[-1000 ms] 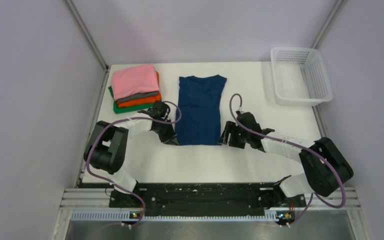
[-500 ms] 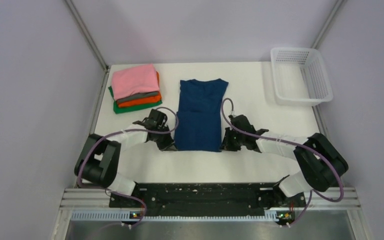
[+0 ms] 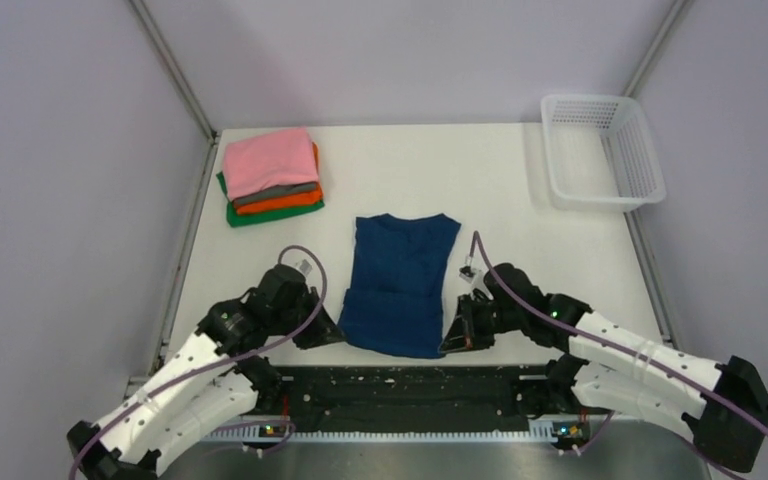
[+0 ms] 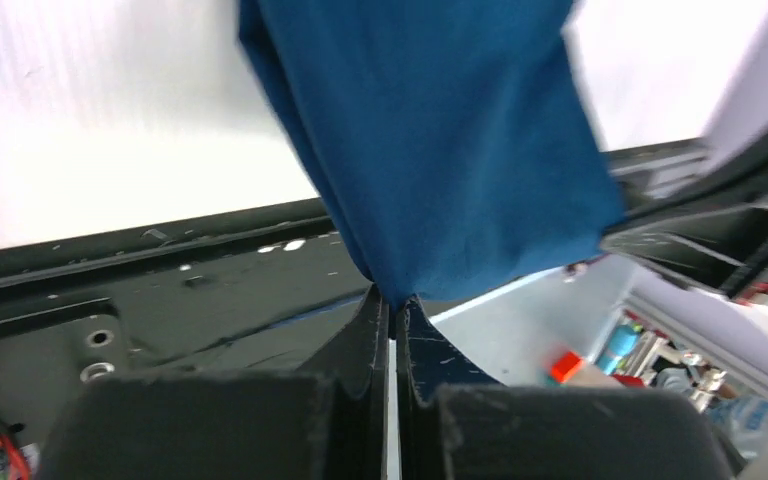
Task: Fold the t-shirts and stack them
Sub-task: Fold the long partially folded tshirt into a neat square
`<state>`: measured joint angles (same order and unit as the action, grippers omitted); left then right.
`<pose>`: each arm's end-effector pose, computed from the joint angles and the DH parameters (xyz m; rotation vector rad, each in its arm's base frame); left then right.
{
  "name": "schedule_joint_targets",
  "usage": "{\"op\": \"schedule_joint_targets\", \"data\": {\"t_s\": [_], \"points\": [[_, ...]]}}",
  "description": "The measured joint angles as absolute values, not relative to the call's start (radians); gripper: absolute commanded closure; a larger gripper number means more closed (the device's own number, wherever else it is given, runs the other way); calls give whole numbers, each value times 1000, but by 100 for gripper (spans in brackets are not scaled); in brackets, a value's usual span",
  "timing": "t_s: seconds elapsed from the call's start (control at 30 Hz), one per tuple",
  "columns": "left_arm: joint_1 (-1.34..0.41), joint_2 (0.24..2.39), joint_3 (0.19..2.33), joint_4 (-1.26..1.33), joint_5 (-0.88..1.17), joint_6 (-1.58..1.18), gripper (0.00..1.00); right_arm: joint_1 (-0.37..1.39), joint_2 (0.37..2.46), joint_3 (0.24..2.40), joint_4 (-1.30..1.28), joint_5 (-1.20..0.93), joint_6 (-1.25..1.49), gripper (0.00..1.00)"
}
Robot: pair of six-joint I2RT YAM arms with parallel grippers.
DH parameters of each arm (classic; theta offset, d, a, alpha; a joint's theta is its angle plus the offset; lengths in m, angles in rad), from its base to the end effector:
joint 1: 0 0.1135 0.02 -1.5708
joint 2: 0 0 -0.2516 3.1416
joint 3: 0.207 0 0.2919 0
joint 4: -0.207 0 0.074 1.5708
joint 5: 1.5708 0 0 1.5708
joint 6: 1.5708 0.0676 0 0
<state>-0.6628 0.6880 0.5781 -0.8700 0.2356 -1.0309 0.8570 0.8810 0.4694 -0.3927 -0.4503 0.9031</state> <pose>0.1432 -0.1318 0.1855 -0.4128 2.7678 -0.8569 0.1344 0.2001 0.1511 -0.1881 2.7209 1.2403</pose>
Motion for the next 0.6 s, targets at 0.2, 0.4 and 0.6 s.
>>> {"op": "schedule_joint_targets", "data": {"t_s": [0.2,0.4,0.6], "points": [[-664,694,789,-886,166,-1010,100,782,860,590,-437,-500,906,100],[-636,968,1014,-852,24,-886,100,580,929,684,-465,-475,831,100],[-515,1204,1161,-759,16,-767,100,482,1041,796,-471,-418,766,100]]}}
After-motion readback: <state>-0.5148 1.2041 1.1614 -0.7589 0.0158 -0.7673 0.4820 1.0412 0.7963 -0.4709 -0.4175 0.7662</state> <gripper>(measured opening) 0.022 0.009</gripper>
